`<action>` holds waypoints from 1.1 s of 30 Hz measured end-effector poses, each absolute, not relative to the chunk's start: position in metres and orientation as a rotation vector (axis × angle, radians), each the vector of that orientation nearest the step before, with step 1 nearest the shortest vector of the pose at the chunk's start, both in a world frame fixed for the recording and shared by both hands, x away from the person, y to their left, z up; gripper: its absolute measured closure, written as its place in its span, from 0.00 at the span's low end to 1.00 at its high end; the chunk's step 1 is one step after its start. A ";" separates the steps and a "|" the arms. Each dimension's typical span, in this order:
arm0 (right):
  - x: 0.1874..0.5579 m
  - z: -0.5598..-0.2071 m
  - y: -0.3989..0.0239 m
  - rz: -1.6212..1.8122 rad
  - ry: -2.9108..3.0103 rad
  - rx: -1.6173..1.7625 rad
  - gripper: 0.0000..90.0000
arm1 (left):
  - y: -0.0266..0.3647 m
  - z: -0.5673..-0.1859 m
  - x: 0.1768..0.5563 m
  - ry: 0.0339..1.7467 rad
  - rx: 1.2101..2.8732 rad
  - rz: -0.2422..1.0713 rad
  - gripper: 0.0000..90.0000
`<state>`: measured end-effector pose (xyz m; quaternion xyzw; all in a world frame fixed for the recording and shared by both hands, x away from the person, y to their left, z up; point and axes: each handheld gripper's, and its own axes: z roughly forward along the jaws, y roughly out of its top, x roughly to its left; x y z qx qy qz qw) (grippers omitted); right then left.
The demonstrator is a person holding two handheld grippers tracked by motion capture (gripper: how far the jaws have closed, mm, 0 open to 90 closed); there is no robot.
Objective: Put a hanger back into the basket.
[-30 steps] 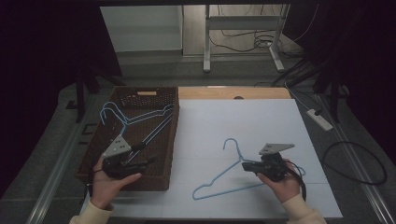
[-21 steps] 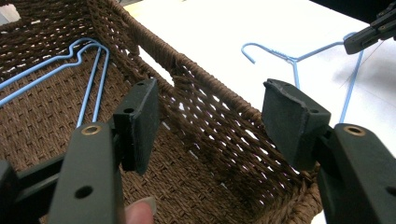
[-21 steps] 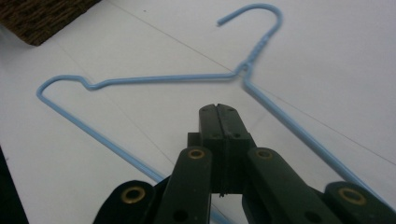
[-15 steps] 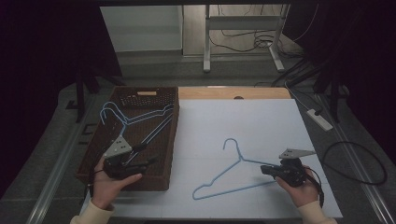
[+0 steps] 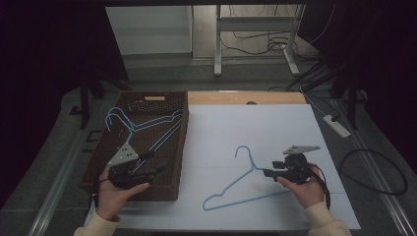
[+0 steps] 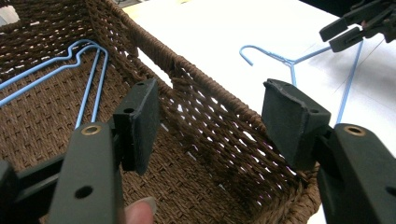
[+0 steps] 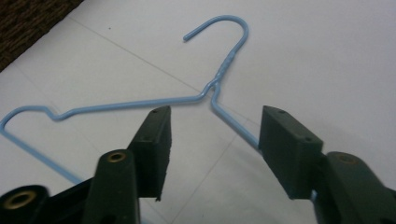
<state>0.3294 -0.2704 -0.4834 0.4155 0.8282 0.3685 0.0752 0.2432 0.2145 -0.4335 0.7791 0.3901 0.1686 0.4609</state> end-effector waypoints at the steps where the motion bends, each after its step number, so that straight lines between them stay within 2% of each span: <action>1: 0.332 -0.483 -0.267 1.076 2.495 1.257 0.45 | 0.214 -0.434 0.243 0.960 1.917 0.414 0.43; 7: 0.343 -0.481 -0.253 1.002 2.514 1.285 0.43 | 0.214 -0.434 0.243 0.959 1.919 0.414 0.43; 8: 0.350 -0.480 -0.244 0.972 2.522 1.286 0.47 | 0.214 -0.434 0.243 0.958 1.918 0.415 0.43; 20: 0.382 -0.485 -0.198 0.717 2.539 1.360 0.61 | 0.214 -0.434 0.243 0.956 1.917 0.415 0.43; 23: 0.388 -0.490 -0.191 0.642 2.543 1.383 0.63 | 0.214 -0.434 0.243 0.954 1.918 0.413 0.43; 33: 0.397 -0.498 -0.175 0.467 2.532 1.395 0.78 | 0.214 -0.434 0.243 0.952 1.921 0.413 0.43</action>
